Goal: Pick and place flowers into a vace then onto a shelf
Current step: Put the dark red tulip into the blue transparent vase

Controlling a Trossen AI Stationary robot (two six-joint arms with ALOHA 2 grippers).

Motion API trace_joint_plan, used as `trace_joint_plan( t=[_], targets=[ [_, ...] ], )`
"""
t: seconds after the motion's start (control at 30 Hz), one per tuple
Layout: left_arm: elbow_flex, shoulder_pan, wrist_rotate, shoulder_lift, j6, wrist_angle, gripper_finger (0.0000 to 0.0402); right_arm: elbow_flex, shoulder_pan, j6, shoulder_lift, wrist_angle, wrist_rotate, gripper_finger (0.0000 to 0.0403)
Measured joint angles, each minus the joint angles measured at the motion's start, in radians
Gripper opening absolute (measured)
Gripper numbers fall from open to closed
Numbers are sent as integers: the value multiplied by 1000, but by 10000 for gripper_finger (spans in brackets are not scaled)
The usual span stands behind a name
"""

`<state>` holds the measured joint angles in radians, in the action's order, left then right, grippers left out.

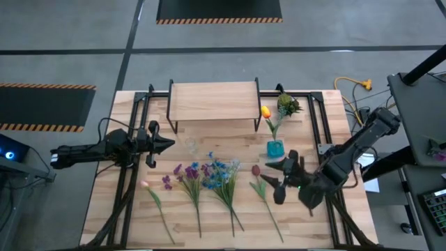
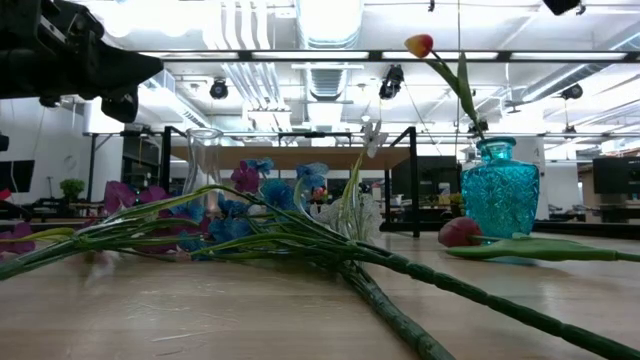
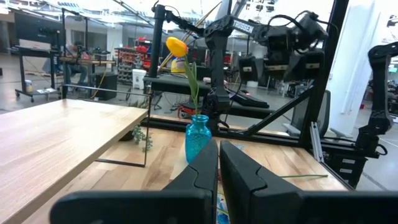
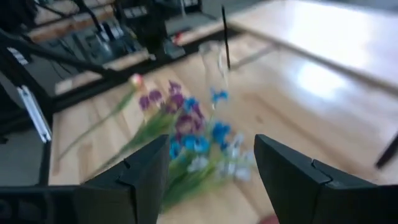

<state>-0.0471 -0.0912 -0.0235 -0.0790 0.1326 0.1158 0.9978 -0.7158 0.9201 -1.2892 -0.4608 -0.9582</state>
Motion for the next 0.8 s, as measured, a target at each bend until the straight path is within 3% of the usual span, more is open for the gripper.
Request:
trace_joint_plan(
  t=[0.3,0.7,0.8],
  targets=[
    [0,0,0,0,0,0,0,185,0,401,-189,-384,152,226],
    [0,0,0,0,0,0,0,257,14,581,-423,-407,414,223],
    [0,0,0,0,0,0,0,255,19,630,-464,-421,437,223]
  ],
)
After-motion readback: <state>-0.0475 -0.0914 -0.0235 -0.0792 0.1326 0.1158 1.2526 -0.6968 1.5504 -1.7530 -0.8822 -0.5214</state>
